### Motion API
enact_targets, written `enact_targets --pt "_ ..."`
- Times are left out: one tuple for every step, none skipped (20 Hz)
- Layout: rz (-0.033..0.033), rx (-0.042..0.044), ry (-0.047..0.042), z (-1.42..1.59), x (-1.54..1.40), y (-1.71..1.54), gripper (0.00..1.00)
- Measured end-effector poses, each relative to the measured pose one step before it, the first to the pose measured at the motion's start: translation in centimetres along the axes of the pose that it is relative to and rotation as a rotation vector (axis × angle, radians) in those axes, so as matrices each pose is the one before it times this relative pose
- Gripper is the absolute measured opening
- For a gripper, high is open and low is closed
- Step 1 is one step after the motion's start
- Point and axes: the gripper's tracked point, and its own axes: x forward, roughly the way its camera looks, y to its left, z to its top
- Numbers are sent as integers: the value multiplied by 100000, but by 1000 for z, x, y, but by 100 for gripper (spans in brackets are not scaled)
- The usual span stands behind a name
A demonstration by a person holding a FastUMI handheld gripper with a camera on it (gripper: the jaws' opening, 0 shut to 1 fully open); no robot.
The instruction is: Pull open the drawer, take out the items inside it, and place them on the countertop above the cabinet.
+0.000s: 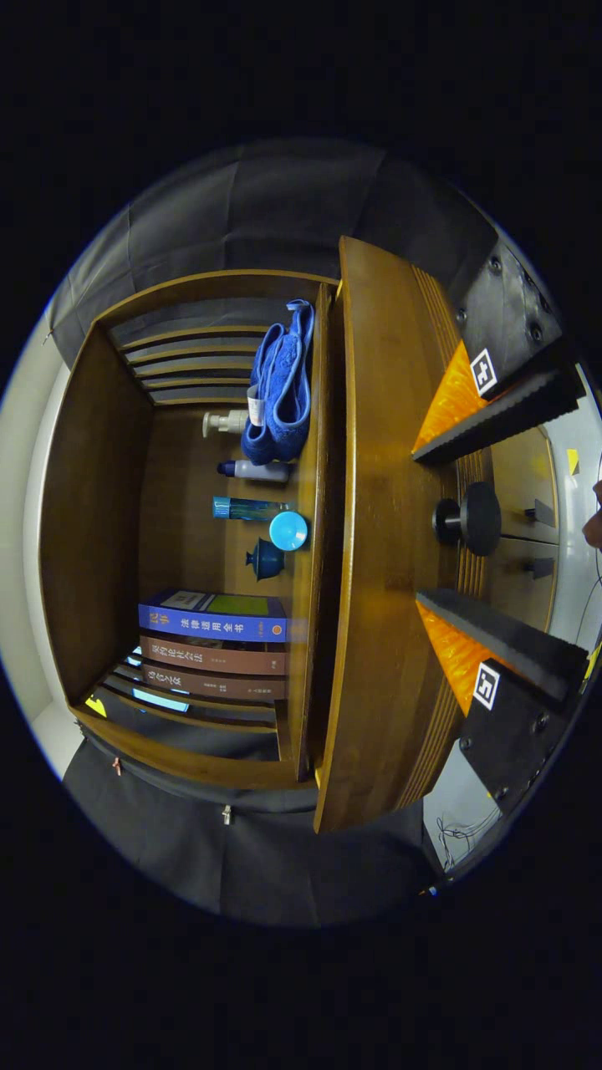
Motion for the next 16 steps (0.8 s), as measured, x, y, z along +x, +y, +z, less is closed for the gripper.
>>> enact_targets --pt "11 -3 307 23 650 78 100" --pt "-43 -227 102 80 526 -22 100" --pt "-80 -223 168 29 370 48 100" --pt "-42 -455 140 26 433 47 100" --pt "-79 -475 240 -25 405 22 100" --pt "-113 -785 315 19 288 14 100" --pt "-122 -823 423 -29 396 53 100" --pt "-125 -871 221 21 305 8 100" --pt "-117 -567 415 -24 310 77 100" --pt "-74 -160 134 80 326 0 100" --pt "-23 311 575 21 380 19 100" --pt "-13 494 347 87 328 16 100" --pt "-38 25 730 75 337 18 100" --pt "221 -45 700 17 390 11 99" --pt "-78 823 343 -117 -5 53 100" --pt "96 -583 -499 60 26 -18 100"
